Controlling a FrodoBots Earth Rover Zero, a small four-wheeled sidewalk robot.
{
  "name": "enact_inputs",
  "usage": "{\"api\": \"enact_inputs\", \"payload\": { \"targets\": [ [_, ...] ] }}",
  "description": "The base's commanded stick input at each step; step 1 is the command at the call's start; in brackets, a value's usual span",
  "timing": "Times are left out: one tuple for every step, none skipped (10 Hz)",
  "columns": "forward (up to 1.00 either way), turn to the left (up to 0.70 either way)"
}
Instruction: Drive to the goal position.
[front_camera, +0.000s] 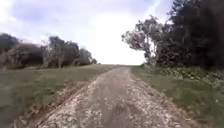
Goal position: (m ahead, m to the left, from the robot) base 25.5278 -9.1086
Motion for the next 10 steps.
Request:
{"api": "enact_inputs", "payload": {
  "targets": [
    [0.85, 0.00],
    [0.85, 0.00],
    [0.85, 0.00],
    [0.85, 0.00],
    [0.85, 0.00],
    [0.85, 0.00],
    [0.85, 0.00],
    [0.85, 0.00],
    [0.85, -0.05],
    [0.85, -0.15]
  ]
}}
